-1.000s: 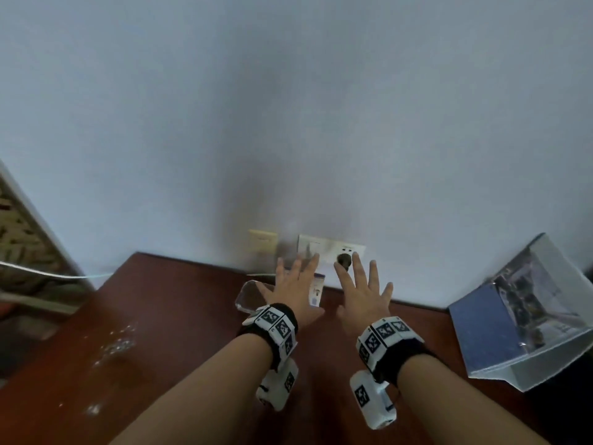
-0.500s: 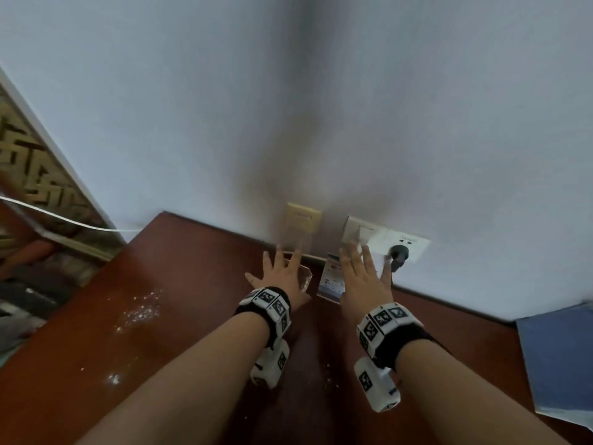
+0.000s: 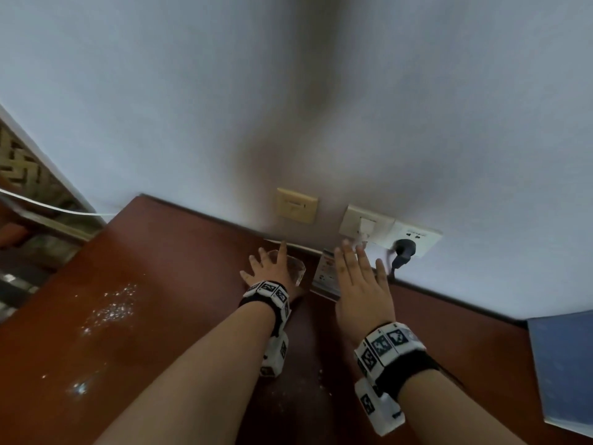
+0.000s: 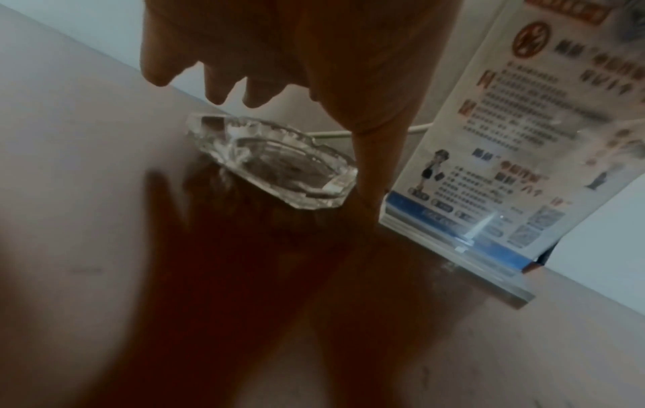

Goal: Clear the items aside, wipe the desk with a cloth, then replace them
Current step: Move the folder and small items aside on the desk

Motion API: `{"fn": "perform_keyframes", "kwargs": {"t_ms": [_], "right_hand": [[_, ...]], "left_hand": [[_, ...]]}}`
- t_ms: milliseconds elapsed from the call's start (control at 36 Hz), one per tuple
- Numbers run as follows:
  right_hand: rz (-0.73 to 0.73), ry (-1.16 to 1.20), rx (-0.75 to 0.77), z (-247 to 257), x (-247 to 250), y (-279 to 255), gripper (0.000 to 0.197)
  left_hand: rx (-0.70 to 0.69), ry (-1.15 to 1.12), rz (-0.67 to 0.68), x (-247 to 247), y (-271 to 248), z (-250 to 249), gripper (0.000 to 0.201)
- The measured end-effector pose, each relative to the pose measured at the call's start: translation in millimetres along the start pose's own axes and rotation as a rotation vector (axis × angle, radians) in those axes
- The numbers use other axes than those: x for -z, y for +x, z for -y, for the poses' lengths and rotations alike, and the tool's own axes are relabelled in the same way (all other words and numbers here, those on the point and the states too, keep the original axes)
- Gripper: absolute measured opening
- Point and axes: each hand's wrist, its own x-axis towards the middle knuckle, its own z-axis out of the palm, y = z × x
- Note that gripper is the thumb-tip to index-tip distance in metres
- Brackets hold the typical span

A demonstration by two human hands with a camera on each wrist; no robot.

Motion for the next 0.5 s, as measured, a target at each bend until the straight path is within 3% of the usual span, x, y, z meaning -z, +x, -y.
{"fn": "perform_keyframes", "kwargs": {"t_ms": [139,361,500], "right_hand": [[-0.069,-0.015,0.013,1,-3,0,0.108],[0.007,0.058,0.033,1,14,2,0.074],[0.034,0.083,0.018,2,39,6,0.066]], "left_hand": [[0.014,-0.030,-0.057,-12,3,8,0.121],[-0.136,-0.030,-0.135,-7,-6,21,0.127],[-0.233,-0.007,-0.108,-5,-22,26,0.124]]}}
